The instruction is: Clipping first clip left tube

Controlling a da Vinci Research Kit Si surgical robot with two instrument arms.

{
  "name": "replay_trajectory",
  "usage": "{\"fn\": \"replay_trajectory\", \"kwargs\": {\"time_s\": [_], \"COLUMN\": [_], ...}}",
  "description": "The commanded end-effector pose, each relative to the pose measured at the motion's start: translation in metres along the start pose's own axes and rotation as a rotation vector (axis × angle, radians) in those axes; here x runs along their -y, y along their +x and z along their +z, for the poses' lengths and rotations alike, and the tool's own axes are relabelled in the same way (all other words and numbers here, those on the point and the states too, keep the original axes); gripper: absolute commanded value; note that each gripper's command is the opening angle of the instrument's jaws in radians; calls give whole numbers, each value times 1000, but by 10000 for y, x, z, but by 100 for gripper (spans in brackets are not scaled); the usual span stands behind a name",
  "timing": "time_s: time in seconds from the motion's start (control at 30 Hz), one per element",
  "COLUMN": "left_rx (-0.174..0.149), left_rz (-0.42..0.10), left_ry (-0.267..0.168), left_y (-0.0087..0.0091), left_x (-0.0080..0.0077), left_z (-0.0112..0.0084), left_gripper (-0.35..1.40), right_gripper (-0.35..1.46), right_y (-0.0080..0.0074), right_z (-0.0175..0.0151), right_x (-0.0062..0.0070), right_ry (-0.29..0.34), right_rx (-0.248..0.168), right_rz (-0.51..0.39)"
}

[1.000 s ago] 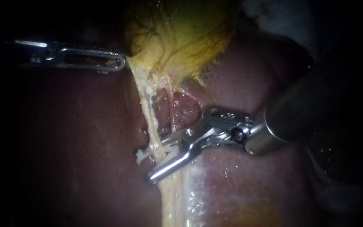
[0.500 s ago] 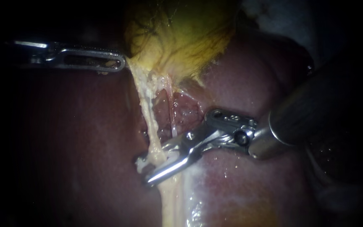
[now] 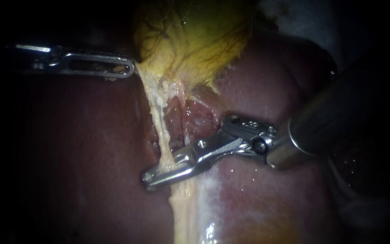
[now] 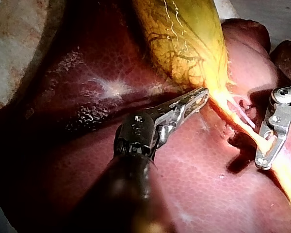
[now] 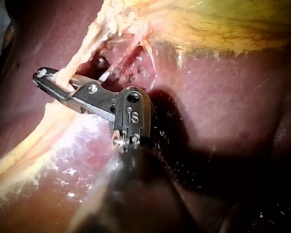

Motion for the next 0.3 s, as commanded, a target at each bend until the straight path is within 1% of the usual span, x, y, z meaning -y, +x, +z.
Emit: {"fn": "replay_trajectory", "kwargs": {"time_s": [0.03,0.3], "left_rx": [0,0], "left_rz": [0,0], "left_ry": [1,1], "left_y": [0,0], "left_x": [0,0], "left_z": [0,0], "left_gripper": [-35,-35], "right_gripper": [-35,-35], "right_y": [1,1], "right_z": [0,0], "right_x": [1,2], "right_ry": [-1,-1], "right_rx": [4,7], "right_rz": [1,1]}}
